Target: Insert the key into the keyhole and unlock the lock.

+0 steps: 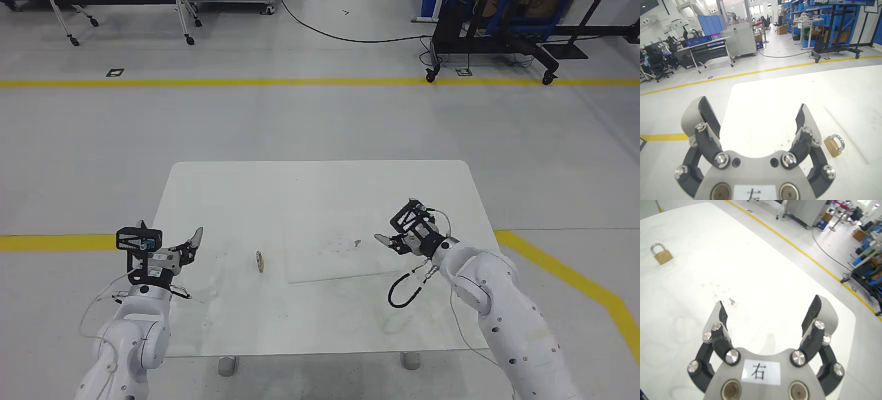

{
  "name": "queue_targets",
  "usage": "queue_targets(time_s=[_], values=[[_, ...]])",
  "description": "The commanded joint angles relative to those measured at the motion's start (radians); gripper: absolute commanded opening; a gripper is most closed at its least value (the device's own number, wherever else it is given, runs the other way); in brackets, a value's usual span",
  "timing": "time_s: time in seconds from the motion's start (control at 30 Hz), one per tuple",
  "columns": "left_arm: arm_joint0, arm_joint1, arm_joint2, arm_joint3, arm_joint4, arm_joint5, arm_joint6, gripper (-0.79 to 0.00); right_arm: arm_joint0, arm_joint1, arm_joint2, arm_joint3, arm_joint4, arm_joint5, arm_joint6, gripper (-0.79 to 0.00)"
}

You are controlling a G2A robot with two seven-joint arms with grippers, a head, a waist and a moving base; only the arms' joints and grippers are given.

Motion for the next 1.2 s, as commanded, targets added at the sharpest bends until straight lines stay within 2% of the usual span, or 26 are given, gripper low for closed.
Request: queue_targets(time_s=[0.0, 0.23, 0.4, 0.6, 0.67, 0.73, 1.0, 1.1, 1.17], values=[[0.000, 0.000, 0.000, 0.000, 0.000, 0.000, 0.000, 0.000, 0.030, -0.002, -0.017, 0.038, 0.027, -0.043, 0.002, 0.000], [0.000, 0.000, 0.000, 0.000, 0.000, 0.000, 0.000, 0.000, 0.116, -0.007, -0.069, 0.173, 0.165, -0.214, -0.022, 0.000], [0.000, 0.000, 0.000, 0.000, 0.000, 0.000, 0.000, 0.000, 0.191, -0.017, -0.138, 0.274, 0.169, -0.238, 0.037, -0.009], [0.000, 0.000, 0.000, 0.000, 0.000, 0.000, 0.000, 0.000, 0.260, -0.028, -0.189, 0.393, 0.187, -0.241, 0.062, -0.169], [0.000, 0.000, 0.000, 0.000, 0.000, 0.000, 0.000, 0.000, 0.275, -0.031, -0.205, 0.421, 0.192, -0.247, 0.057, -0.252], [0.000, 0.000, 0.000, 0.000, 0.000, 0.000, 0.000, 0.000, 0.288, -0.034, -0.219, 0.446, 0.196, -0.252, 0.049, -0.394], [0.000, 0.000, 0.000, 0.000, 0.000, 0.000, 0.000, 0.000, 0.338, -0.047, -0.267, 0.526, 0.207, -0.257, 0.027, -0.416], [0.000, 0.000, 0.000, 0.000, 0.000, 0.000, 0.000, 0.000, 0.352, -0.051, -0.284, 0.542, 0.211, -0.264, 0.018, -0.465], [0.000, 0.000, 0.000, 0.000, 0.000, 0.000, 0.000, 0.000, 0.357, -0.052, -0.290, 0.550, 0.210, -0.269, 0.009, -0.551]])
